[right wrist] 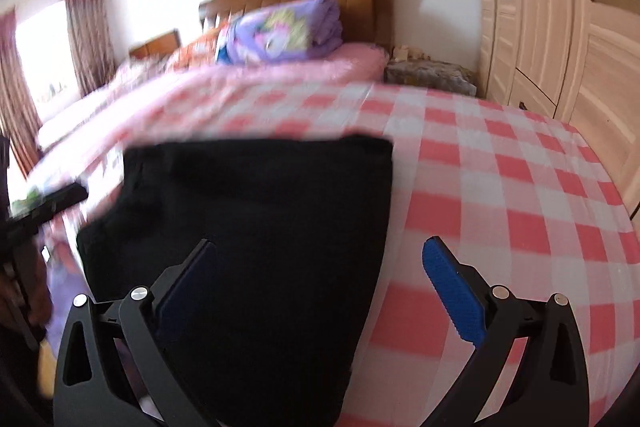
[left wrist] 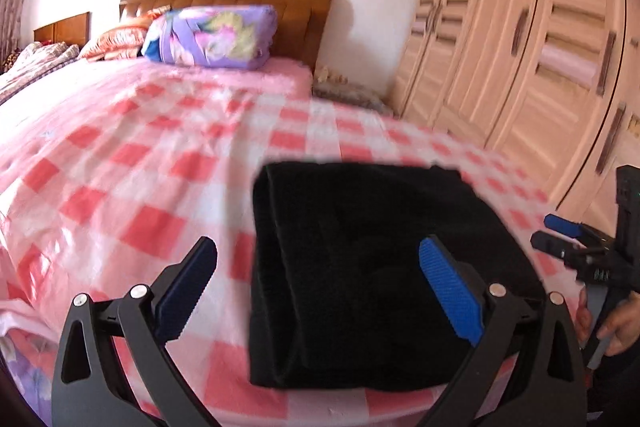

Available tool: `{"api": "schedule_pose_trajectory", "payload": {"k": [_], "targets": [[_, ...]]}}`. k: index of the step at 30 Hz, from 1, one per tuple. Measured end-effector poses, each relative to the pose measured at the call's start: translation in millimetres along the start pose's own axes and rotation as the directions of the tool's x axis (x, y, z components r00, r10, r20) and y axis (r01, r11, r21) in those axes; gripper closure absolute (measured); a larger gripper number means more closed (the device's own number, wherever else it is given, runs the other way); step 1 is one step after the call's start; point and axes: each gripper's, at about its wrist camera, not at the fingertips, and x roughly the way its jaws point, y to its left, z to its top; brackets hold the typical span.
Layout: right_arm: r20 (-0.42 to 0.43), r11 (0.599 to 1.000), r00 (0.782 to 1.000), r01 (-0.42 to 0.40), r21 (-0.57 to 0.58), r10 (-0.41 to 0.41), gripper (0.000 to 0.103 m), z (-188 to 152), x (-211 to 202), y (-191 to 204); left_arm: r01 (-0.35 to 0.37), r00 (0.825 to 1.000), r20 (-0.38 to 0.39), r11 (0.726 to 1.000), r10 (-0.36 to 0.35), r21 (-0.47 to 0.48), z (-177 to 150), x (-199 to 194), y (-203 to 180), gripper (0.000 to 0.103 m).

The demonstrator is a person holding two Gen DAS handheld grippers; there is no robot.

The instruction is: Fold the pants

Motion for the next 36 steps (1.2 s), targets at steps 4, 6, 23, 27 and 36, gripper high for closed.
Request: {"api": "schedule_pose_trajectory", "payload": {"k": [4, 6, 23, 27, 36], "targets": [[0.051, 0.999, 0.999, -0.006, 0.036, 0.004, 0.004, -28, 2, 0, -0.126, 0.987, -0.072, 0.975, 0.141, 0.181, -21, 26, -37, 0.001], [0.028, 0.994, 0.998, -0.067, 0.086, 0.064, 0.004, -30, 6, -10, -0.167, 0.983, -0.046, 0.964, 0.18, 0.206, -26, 30, -44, 0.001], [-0.051, 0.998, 0.998, -0.045, 0.047, 0.048, 0.004, -54, -29, -1, -0.18, 0.973, -0.106, 0.964, 0.203, 0.198, -27, 18, -43, 0.001], [0.003, 0.995, 0.996, -0.091, 0.03, 0.091, 0.004, -60, -60, 6, -0.258, 0.959, -0.058, 0.938, 0.278, 0.23, -29, -2, -57, 0.001], [0.152, 0.987, 0.987, -0.079, 0.137, 0.057, 0.004, -46, -97, 7, -0.3, 0.941, 0.193, 0.948, 0.277, 0.105, -19, -71, -94, 0.001]]}}
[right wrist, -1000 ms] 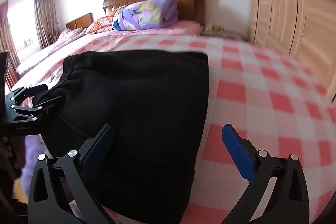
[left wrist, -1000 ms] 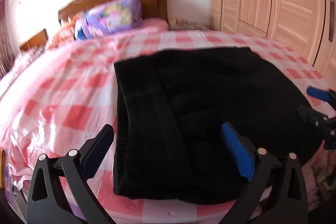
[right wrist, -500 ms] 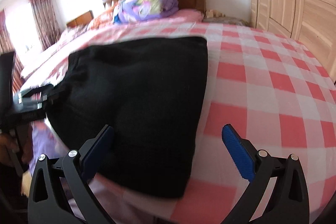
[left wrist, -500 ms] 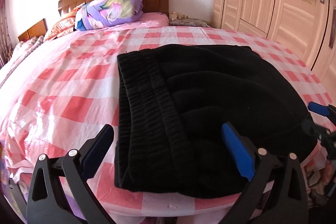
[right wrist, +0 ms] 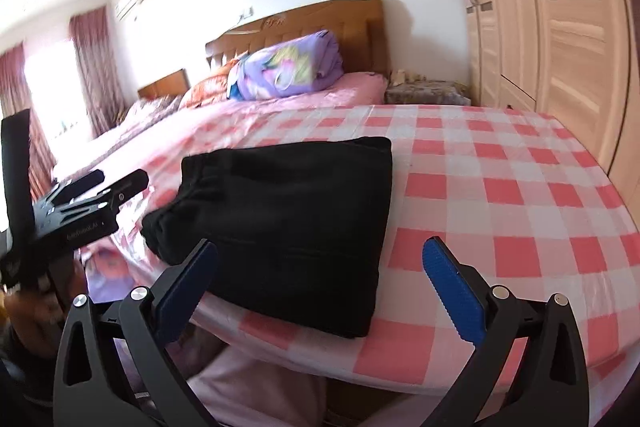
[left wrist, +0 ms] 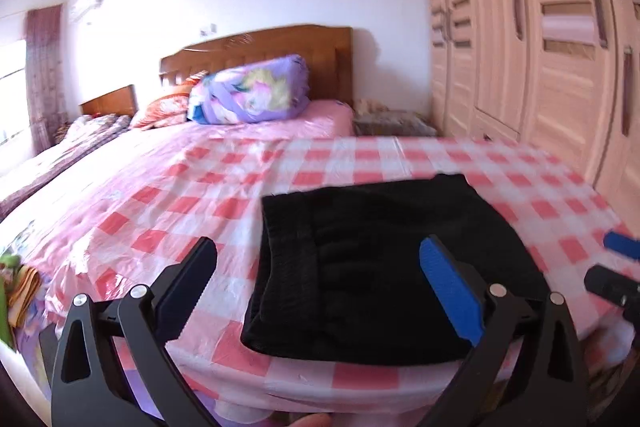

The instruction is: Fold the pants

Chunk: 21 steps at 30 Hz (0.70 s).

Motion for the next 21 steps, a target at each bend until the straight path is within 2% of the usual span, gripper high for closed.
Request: {"api": "schedule_pose_trajectory", "payload": {"k": [3, 6, 8, 13, 21], "targets": [[-0.105, 0.999, 0.994, 0.036, -0.035, -0.039, 0.004, -13, 20, 9, -0.018, 1.0, -0.011, 0.999, 0.018, -0.029, -4, -3, -7, 0.001], [-0.206, 0.998, 0.978, 0.008, -0.062, -0.021, 0.004, -29, 38, 18, 0.023, 0.999, -0.024, 0.999, -0.024, -0.028, -15, -5, -14, 0.001], [-0.236, 0.996, 0.971, 0.002, -0.092, -0.023, 0.004, -34, 43, 25, 0.019, 0.998, -0.052, 1.0, -0.019, 0.001, -23, -2, -21, 0.001], [-0.238, 0.992, 0.971, 0.004, -0.124, -0.034, 0.004, -36, 44, 28, 0.013, 0.994, -0.112, 1.0, -0.01, 0.024, -35, 7, -27, 0.001], [-0.255, 0.996, 0.966, 0.014, -0.086, -0.036, 0.004, -37, 47, 17, 0.005, 0.991, -0.135, 1.0, -0.006, -0.007, -40, 12, -21, 0.001]]}}
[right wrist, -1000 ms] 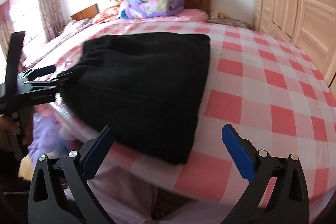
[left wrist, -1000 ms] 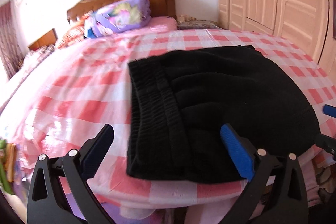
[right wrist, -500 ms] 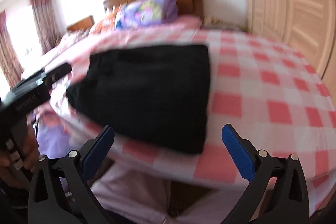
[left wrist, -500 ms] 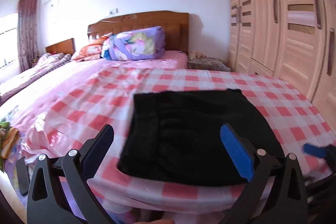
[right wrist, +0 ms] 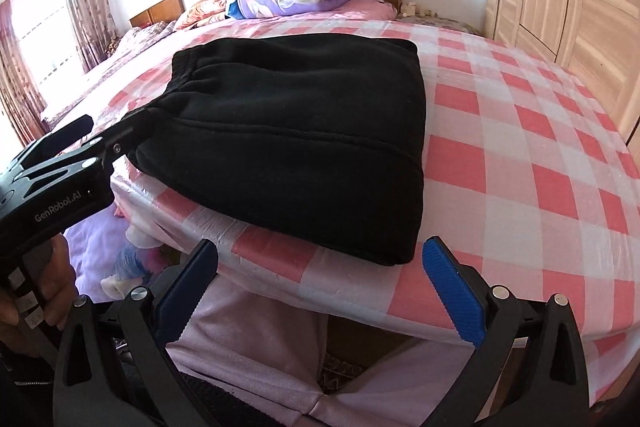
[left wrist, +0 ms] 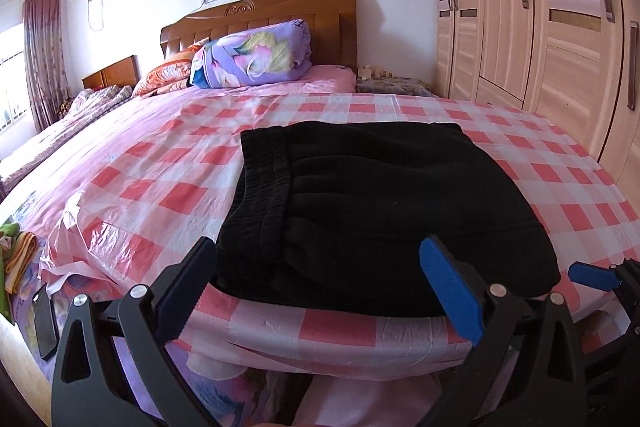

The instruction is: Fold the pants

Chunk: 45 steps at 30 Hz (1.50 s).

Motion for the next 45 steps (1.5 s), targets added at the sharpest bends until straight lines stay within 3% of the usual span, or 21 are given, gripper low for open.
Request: {"api": "schedule_pose_trajectory", "payload": {"k": [21, 45], "targets": [[-0.009, 1.0, 1.0, -0.01, 0.026, 0.01, 0.004, -3, 1, -6, -0.002, 0.999, -0.05, 1.0, 0.001, -0.026, -4, 10, 6, 0.001], [-0.021, 0.999, 1.0, -0.02, 0.032, 0.02, 0.004, -5, 3, -6, -0.008, 0.998, -0.058, 1.0, 0.007, -0.021, -6, 12, 6, 0.001]]}}
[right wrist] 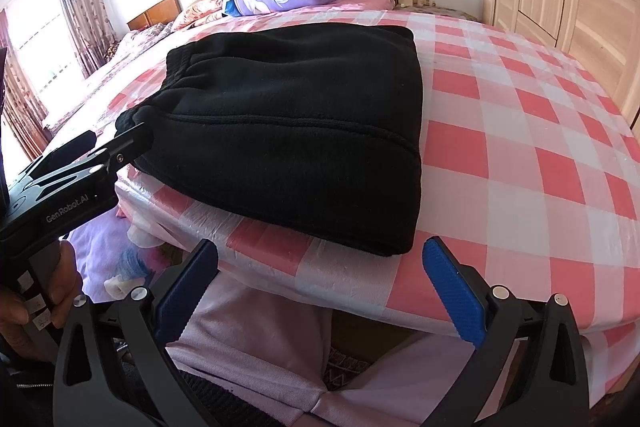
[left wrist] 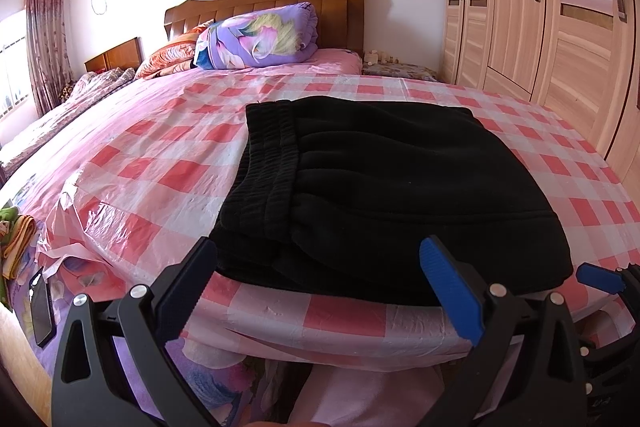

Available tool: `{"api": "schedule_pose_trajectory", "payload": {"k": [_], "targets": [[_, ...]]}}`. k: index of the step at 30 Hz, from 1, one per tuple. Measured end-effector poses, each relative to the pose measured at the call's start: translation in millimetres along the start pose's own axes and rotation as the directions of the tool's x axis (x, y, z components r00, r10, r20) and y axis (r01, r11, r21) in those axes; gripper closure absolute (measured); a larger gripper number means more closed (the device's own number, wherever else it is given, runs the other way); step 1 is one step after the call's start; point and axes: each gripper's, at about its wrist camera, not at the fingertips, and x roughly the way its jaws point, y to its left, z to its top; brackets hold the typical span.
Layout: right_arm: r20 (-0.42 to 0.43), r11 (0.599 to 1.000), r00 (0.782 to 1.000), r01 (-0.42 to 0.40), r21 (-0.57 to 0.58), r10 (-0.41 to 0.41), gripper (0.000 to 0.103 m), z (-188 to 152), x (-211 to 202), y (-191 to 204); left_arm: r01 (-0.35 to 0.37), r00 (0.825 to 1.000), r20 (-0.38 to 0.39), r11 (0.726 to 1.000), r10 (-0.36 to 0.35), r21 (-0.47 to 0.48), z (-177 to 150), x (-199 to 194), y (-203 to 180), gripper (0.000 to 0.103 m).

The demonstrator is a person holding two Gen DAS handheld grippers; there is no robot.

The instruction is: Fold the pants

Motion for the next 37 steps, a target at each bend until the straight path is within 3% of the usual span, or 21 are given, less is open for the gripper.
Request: {"api": "schedule_pose_trajectory", "payload": {"k": [37], "targets": [[-0.004, 1.0, 1.0, -0.007, -0.004, 0.007, 0.004, -2.2, 1.4, 0.7, -0.032, 0.999, 0.004, 0.999, 0.032, -0.032, -3.1, -1.3, 6.3, 0.001]]}}
